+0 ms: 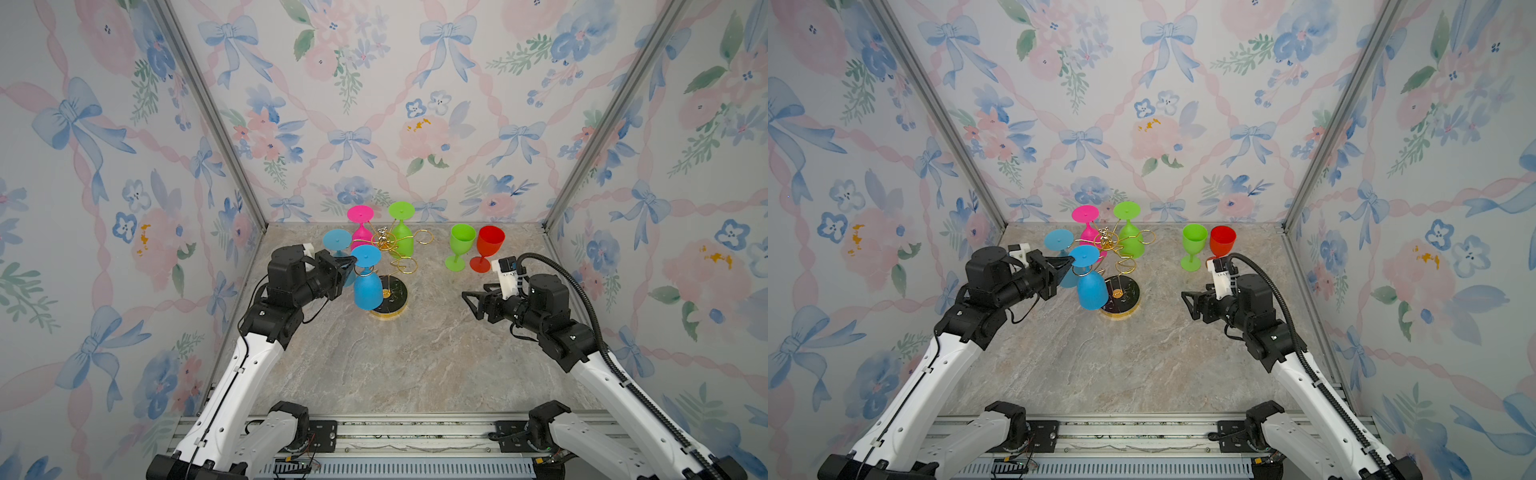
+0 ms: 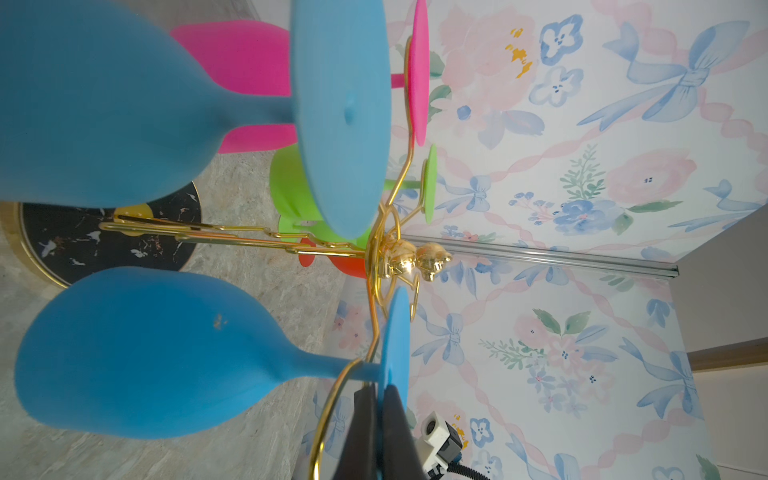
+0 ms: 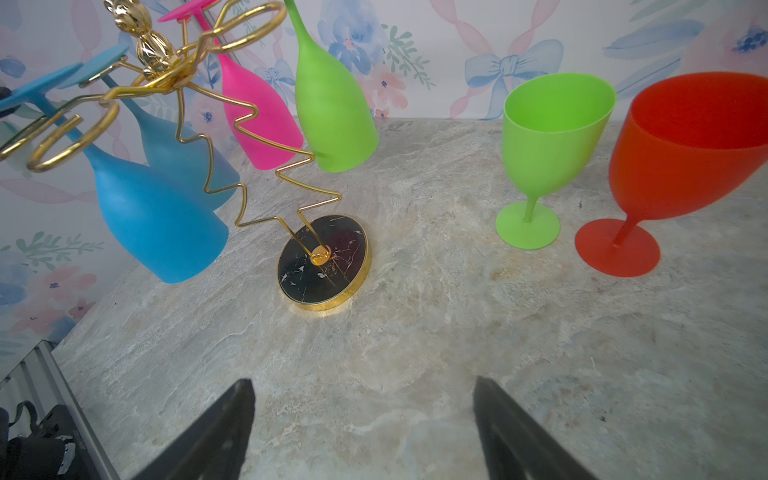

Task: Take the wine glass off the wine glass rack
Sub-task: 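Lift the blue glass off its rack hook with the left gripper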

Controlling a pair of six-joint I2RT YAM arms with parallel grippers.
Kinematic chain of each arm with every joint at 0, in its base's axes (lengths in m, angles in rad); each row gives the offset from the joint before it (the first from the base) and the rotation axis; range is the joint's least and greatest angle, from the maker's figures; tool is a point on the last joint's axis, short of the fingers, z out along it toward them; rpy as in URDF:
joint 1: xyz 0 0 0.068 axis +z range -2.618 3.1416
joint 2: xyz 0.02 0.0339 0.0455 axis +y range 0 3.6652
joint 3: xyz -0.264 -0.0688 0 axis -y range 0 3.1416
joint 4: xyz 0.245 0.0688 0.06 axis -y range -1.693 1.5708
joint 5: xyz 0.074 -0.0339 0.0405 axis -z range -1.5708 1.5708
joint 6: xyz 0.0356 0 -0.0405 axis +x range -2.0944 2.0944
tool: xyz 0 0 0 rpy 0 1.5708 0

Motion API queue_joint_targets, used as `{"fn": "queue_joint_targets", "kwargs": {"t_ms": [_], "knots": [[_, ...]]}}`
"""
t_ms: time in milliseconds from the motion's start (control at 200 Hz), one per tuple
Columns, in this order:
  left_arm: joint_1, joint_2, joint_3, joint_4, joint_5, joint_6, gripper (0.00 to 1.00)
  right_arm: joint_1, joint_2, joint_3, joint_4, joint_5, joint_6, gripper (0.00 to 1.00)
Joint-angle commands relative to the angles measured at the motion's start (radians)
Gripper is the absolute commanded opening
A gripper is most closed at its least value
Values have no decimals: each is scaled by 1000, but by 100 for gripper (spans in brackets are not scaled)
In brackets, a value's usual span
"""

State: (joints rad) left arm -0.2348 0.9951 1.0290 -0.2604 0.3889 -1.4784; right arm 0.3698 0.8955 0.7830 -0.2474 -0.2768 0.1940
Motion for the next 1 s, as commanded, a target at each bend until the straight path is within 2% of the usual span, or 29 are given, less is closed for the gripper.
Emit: {"fn": "queue_joint_targets", "kwargs": {"t_ms": [0,560,780,995], "knots": [[-4,7,41,-29,-30,10,0,9,-7,-13,0,4,10,85],[-6,50,69,-43,-59,35,0,9,-16,-19,-3,7,5,85],[-3,40,74,-69,-100,54,0,9,-20,-21,-4,7,4,85],[13,19,73,-77,-96,58,0,9,-23,-22,-5,8,7,85]]}}
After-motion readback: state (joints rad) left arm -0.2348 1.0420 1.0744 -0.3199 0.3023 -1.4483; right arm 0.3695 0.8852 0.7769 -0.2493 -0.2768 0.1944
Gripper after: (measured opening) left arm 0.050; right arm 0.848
